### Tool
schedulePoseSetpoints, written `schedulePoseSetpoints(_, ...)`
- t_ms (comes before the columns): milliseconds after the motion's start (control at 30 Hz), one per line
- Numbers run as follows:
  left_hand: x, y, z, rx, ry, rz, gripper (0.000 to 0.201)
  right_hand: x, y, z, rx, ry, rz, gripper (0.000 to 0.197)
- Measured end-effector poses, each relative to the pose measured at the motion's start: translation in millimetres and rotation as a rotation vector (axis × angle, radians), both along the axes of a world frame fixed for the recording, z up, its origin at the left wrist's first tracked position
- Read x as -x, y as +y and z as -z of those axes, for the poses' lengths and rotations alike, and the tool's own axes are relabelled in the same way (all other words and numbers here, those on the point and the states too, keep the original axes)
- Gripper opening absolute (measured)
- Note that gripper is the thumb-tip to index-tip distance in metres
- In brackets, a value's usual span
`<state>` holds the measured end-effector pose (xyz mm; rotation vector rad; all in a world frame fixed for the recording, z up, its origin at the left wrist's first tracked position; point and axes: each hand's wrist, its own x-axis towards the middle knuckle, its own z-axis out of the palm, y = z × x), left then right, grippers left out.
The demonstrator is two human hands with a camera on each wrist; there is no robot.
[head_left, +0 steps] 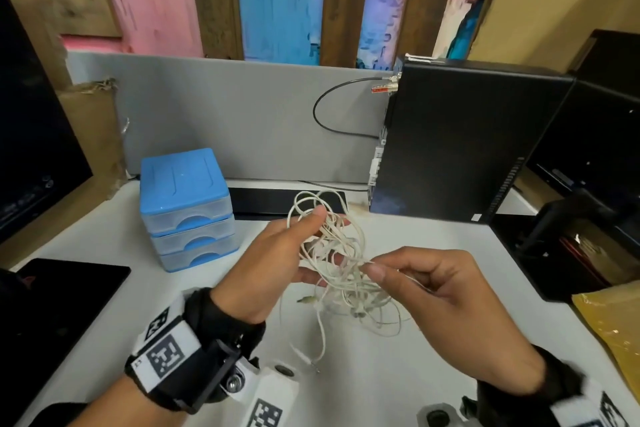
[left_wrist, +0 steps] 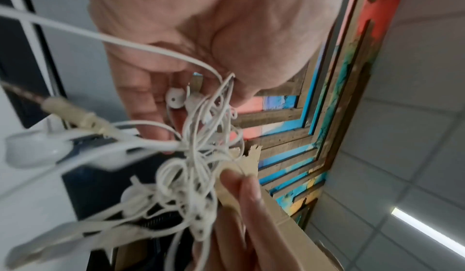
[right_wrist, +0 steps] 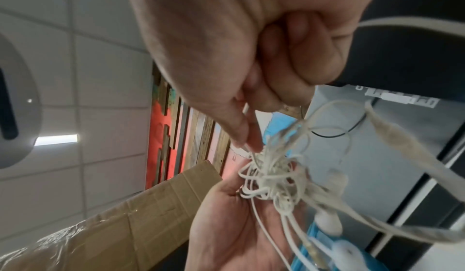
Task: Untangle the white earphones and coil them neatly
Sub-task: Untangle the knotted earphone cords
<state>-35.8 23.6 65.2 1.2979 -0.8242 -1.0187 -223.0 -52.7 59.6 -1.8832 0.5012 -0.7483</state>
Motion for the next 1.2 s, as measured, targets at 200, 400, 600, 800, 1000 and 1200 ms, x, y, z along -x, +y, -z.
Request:
schedulePoseSetpoints(200,-12.5,2.9,-2.8,0.033,-0.021,0.011,0.04,-2.4,2.9,0.1,-0.068,-0.127,0.064,0.015)
schedulePoseSetpoints(400,-12.8,3.4,-2.6,0.041,-0.035,-0.024,0.037,-3.4,6.4,-2.6,-0.023,-0.12,0.146,0.009)
schedulePoseSetpoints(600,-9.1,4.8,-0.9,0.026,-0.161,-0.069,0.035,-3.3,15.4,-0.5,0.08,-0.062,0.161,0.003)
schedulePoseSetpoints(800,-2.4,5.4,-0.8,0.047,-0.236,-0.067,0.038,-4.1,18.4,0.6,0.209,-0.094,0.151,0.002)
schedulePoseSetpoints(1000,0.4,5.3,2.3,0.091,-0.329,-0.069,0.041,-8.6,22.8,-0.3,0.45,-0.072,0.117,0.005)
schedulePoseSetpoints(1200,2.3,5.3,5.3,0.097,-0.421,-0.054,0.046,-11.1,22.7,1.9,0.62,0.056,0.172,0.01)
